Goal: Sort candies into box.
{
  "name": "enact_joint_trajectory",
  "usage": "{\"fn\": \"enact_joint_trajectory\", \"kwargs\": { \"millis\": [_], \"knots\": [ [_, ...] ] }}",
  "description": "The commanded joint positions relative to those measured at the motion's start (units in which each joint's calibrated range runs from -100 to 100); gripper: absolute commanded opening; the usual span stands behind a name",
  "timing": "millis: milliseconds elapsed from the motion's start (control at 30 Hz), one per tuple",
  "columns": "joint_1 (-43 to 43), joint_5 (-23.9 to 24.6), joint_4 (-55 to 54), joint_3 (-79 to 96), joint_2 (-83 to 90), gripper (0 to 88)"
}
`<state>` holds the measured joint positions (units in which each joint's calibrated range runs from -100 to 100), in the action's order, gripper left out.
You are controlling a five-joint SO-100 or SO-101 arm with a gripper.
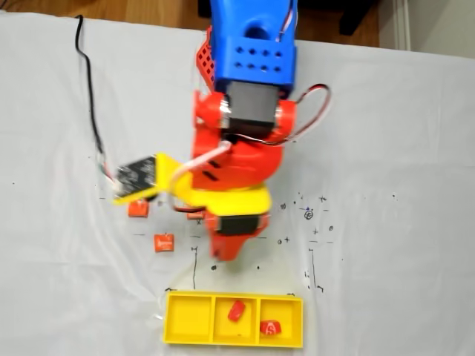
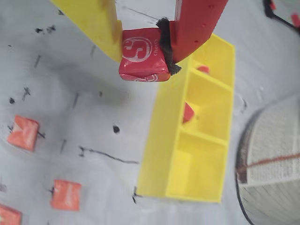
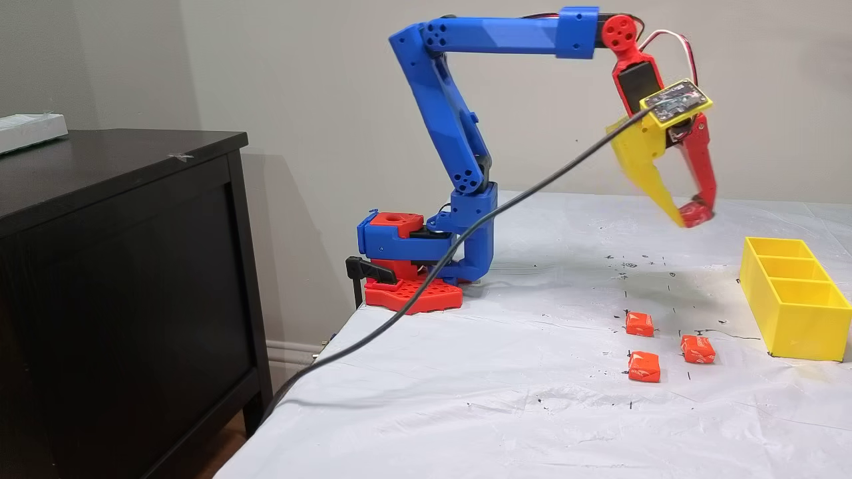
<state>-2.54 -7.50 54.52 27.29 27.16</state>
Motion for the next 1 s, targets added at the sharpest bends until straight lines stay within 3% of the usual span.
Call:
{"fn": "enact_joint_trajectory", "kwargs": {
  "millis": [0, 967],
  "knots": [
    [-2.99, 0.68, -5.85, -4.03, -1.97, 0.2],
    [-3.90, 4.69, 0.86, -35.80, -29.53, 0.2]
  ]
}}
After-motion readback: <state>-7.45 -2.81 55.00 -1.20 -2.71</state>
